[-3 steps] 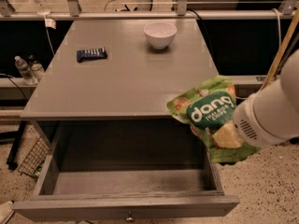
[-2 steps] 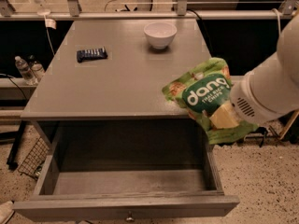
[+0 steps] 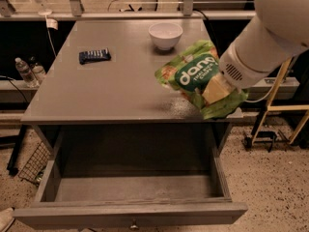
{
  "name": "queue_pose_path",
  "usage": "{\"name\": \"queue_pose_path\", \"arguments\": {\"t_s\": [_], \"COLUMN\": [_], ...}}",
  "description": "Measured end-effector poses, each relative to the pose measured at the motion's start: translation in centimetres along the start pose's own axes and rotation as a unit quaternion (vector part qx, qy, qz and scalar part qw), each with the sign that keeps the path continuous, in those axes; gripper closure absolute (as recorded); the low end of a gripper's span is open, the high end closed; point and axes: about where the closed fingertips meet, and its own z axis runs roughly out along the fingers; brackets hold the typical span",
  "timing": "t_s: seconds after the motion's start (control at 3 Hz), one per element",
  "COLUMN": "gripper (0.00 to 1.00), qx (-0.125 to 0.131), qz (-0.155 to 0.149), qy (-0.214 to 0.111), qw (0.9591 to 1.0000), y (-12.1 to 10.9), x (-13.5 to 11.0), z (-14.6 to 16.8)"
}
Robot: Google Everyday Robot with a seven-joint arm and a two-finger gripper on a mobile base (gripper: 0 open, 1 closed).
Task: Pick green rice chip bag from top drawer and place on counter
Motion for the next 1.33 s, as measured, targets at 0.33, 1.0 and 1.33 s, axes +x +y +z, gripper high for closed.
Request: {"name": "queue_pose_path", "arguments": {"t_s": [0.33,1.0,1.33], "gripper": [1.00,1.00,0.85], "qx": [-0.026,-0.053,-0.056], "qz": [-0.011,-0.020,-0.022], "qy": [0.000,-0.001,-0.001], "qw": [0.9996,0.9984,0.9982], "y": [-1.2,-1.8,-1.7], "x": [-3.8,-7.9,-8.3], "z": [2.5,5.1,5.4]}}
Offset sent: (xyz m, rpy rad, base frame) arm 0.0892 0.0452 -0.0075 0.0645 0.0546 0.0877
